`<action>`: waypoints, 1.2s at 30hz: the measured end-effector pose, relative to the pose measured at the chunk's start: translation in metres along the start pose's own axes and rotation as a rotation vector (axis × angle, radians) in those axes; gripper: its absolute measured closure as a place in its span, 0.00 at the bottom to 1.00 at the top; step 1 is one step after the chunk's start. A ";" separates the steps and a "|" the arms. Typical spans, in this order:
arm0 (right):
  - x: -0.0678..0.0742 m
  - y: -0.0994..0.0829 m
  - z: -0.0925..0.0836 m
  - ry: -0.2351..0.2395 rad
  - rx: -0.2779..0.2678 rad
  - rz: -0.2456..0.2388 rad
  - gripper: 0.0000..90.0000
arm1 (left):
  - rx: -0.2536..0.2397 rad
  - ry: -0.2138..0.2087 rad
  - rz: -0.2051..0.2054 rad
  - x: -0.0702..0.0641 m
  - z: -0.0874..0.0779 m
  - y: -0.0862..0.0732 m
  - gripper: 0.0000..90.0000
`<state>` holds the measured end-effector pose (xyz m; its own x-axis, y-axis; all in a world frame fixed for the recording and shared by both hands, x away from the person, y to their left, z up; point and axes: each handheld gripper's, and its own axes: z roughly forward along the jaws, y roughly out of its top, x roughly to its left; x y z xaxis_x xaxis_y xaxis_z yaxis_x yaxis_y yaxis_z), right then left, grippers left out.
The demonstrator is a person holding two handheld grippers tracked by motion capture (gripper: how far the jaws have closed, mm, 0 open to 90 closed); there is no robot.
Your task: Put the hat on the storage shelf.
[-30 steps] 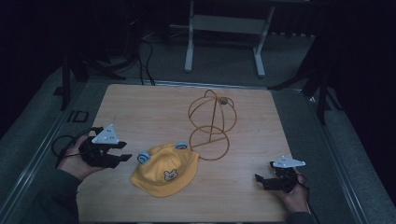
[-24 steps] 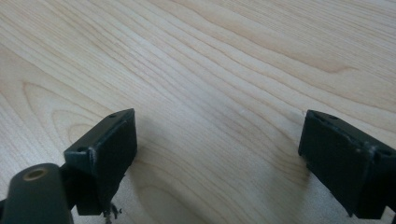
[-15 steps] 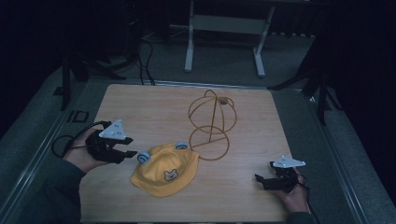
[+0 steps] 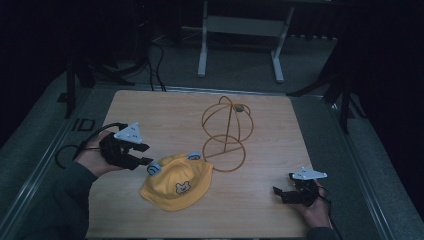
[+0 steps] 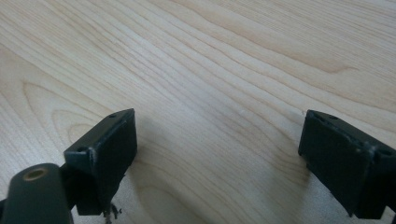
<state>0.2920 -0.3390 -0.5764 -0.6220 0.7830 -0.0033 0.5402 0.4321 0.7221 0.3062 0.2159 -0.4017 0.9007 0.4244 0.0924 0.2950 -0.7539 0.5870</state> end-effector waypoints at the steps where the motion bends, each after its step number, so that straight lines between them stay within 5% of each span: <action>1: 0.000 0.000 0.000 0.000 0.000 0.000 0.13 | 0.003 -0.003 0.006 0.000 0.001 0.002 0.58; 36: 0.000 0.000 0.000 0.000 0.002 0.000 0.13 | 0.114 -0.075 0.110 -0.009 0.033 0.055 0.59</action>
<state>0.2920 -0.3391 -0.5762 -0.6222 0.7829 -0.0032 0.5410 0.4329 0.7210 0.3252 0.1540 -0.3964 0.9495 0.3011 0.0884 0.2241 -0.8477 0.4808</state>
